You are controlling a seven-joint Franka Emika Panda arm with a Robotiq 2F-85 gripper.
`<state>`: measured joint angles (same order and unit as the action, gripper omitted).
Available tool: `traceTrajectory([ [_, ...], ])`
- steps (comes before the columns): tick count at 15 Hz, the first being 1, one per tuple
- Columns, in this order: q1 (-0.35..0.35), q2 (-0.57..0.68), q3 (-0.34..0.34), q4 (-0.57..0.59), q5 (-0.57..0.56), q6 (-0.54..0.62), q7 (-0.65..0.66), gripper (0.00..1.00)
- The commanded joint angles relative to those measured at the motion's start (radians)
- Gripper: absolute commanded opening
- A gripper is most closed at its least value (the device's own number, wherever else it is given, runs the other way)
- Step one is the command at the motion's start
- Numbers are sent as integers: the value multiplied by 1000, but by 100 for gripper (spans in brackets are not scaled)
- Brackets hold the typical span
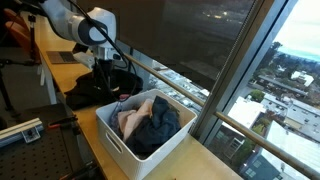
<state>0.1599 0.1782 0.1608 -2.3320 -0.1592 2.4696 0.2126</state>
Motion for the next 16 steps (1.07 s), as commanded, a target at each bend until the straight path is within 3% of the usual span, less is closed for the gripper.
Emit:
traceTrajectory([
  [1,3,90,-34,19,-2,39,-7,100],
  [8,-1,118,-112,16,-26,39,-10,100],
  [16,42,144,-110,58,-62,32,10,100],
])
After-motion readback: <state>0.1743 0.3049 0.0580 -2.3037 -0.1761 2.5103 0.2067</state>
